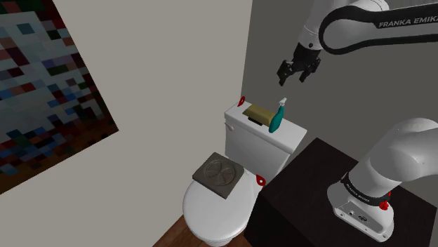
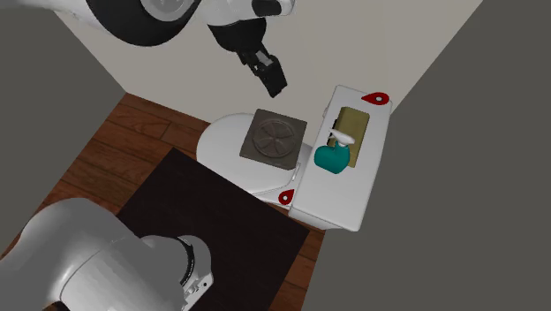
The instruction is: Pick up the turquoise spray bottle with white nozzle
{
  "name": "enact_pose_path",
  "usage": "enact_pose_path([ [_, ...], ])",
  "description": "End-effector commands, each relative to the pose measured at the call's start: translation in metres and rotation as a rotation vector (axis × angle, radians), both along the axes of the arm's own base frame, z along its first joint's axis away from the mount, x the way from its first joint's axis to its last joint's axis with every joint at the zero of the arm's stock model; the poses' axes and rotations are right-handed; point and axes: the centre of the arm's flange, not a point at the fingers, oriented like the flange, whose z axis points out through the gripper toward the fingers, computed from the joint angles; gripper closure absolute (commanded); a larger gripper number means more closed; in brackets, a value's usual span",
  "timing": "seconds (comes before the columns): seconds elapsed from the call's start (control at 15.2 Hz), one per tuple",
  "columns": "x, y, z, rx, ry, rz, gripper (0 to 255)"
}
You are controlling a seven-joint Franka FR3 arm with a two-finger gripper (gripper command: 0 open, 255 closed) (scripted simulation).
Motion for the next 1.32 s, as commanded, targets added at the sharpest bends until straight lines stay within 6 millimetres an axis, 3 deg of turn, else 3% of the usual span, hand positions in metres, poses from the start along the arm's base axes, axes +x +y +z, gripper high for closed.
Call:
enact_pose_path([
  [0.0, 0.010, 0.002, -0.024, -0.016, -0.020, -0.083, 0],
  [0.59, 0.052, -0.018, -0.132, -0.092, -0.092, -0.439, 0],
  [1.25, 0.095, -0.067, -0.245, -0.176, -0.170, -0.835, 0],
])
